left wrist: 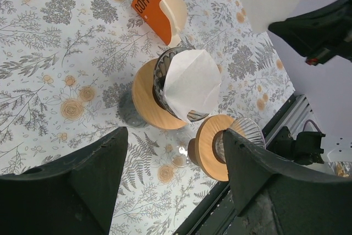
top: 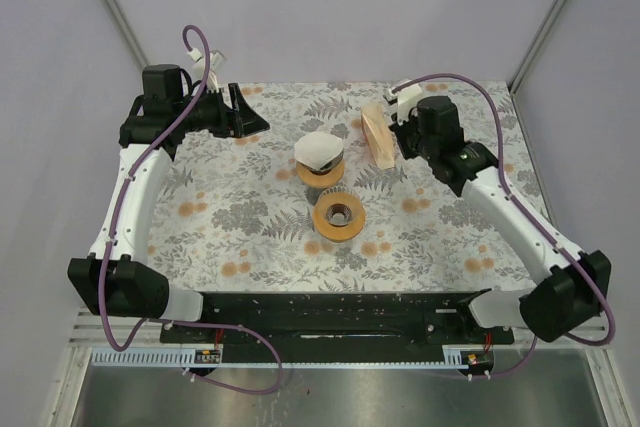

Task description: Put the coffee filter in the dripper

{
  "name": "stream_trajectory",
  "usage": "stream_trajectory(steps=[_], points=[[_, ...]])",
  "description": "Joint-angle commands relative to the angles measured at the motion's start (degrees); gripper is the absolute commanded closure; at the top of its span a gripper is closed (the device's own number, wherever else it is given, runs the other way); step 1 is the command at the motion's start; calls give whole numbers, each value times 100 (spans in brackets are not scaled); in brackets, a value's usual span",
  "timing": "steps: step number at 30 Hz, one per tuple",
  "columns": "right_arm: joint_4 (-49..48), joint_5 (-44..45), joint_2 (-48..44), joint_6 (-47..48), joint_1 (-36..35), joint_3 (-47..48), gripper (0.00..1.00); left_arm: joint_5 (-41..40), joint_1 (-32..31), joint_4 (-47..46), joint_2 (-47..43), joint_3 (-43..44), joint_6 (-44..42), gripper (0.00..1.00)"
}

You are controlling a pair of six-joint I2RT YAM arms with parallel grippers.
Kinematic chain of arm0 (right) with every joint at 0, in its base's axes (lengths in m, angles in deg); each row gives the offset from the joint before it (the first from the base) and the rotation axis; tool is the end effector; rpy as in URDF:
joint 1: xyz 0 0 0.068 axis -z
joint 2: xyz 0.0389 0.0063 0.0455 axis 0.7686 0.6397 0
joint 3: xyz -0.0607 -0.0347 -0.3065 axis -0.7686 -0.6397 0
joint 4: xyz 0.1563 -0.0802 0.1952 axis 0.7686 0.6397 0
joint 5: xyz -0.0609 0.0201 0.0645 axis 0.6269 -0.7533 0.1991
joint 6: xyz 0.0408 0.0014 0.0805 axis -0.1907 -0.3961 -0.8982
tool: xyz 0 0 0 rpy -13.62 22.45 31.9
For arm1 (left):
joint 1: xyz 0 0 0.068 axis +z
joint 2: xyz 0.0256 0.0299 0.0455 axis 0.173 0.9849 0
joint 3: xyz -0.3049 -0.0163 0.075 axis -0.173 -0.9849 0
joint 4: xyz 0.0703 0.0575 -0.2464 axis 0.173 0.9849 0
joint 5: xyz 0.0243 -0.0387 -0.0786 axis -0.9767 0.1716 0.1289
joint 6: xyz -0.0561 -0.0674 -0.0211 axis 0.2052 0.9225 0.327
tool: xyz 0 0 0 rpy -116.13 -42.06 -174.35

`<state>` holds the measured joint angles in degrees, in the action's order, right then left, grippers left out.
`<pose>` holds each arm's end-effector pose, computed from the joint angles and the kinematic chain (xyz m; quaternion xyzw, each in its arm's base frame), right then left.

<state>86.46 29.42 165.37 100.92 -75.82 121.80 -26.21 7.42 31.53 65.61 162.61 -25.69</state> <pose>0.3116 0.1401 0.3694 -0.2639 0.8173 0.0094 0.5121 0.3115 -0.0705 0.4348 0.1194 0.8211 -0.3841 0.4049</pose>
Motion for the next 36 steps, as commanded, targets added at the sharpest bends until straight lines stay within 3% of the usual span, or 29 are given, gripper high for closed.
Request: stream_trajectory(steps=[1, 12, 16, 24, 36], points=[[609, -347, -618, 838, -306, 569, 100, 301, 26, -326, -137, 110, -10, 27], [3297, -750, -698, 2683, -1651, 2125, 100, 583, -167, 219, -23, 699, -458, 27], [4019, -411, -497, 3228, -2116, 2521, 100, 609, -229, 386, 4, 989, -634, 27], [4696, 389, -145, 4318, -2987, 2838, 100, 513, -553, 518, -23, 841, -766, 26], [4829, 970, 523, 4671, -3541, 2600, 100, 345, -1020, 527, 48, 515, -810, 26]])
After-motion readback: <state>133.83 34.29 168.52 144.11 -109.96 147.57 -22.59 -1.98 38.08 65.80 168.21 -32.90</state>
